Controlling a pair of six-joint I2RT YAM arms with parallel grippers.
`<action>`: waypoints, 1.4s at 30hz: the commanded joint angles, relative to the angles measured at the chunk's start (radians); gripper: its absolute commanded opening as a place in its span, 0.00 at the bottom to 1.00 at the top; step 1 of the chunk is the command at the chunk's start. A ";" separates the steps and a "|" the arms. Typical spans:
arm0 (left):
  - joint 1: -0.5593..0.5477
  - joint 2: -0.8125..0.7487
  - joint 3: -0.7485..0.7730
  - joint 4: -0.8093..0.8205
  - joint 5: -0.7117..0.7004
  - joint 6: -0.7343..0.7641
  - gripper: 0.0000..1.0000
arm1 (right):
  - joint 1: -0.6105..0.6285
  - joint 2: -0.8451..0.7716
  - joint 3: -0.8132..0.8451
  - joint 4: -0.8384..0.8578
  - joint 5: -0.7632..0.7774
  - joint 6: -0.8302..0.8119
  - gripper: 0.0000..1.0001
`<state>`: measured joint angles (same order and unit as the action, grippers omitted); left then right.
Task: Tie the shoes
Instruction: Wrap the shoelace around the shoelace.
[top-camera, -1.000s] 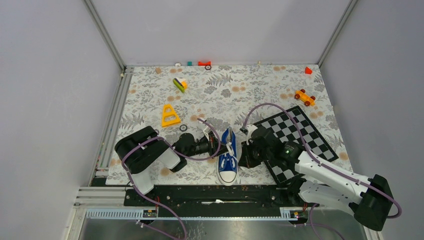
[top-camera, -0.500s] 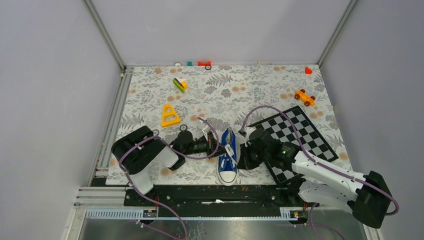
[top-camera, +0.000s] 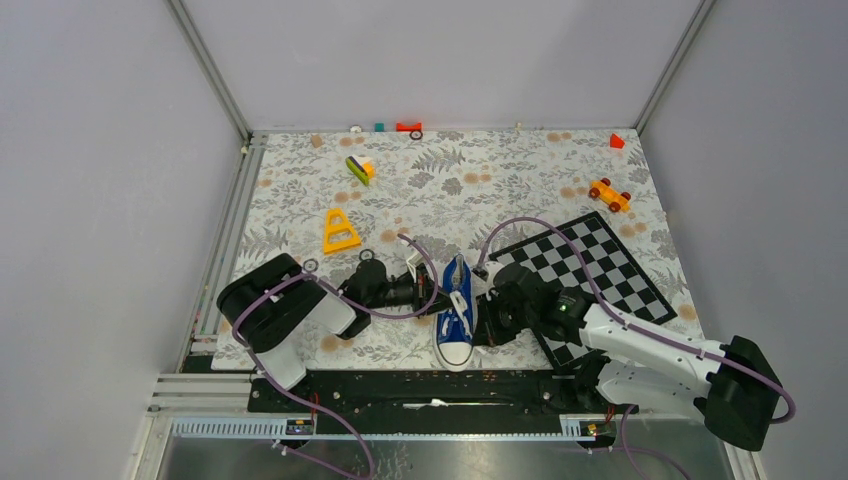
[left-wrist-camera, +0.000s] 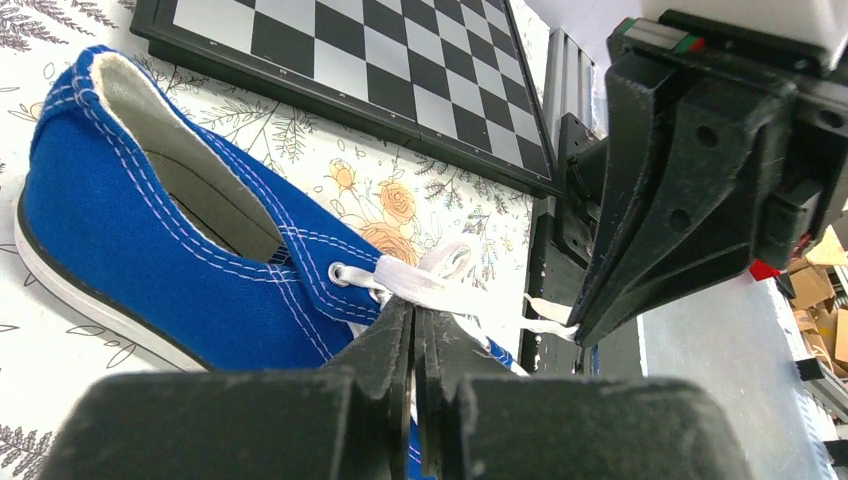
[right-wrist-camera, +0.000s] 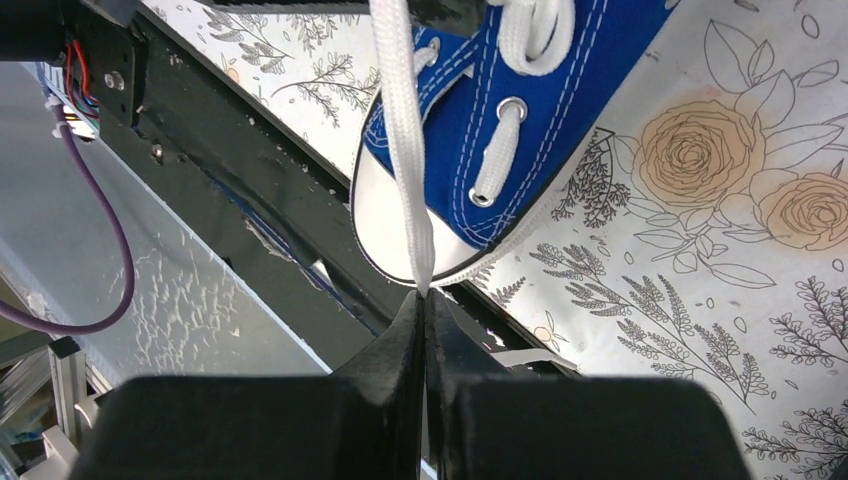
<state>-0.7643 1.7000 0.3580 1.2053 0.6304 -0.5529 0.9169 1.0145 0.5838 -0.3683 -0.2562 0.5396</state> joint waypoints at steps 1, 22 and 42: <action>0.010 -0.044 0.014 0.011 0.038 0.031 0.00 | 0.010 -0.011 -0.017 0.003 -0.012 0.016 0.00; 0.014 0.026 0.022 0.144 0.053 -0.047 0.00 | 0.011 -0.007 -0.023 -0.003 -0.022 0.021 0.00; 0.001 0.034 0.008 0.143 0.057 -0.031 0.00 | -0.039 0.013 0.115 -0.021 0.212 -0.132 0.44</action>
<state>-0.7593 1.7432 0.3603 1.2938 0.6556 -0.6098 0.9150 1.0328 0.6525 -0.4274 -0.1112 0.4717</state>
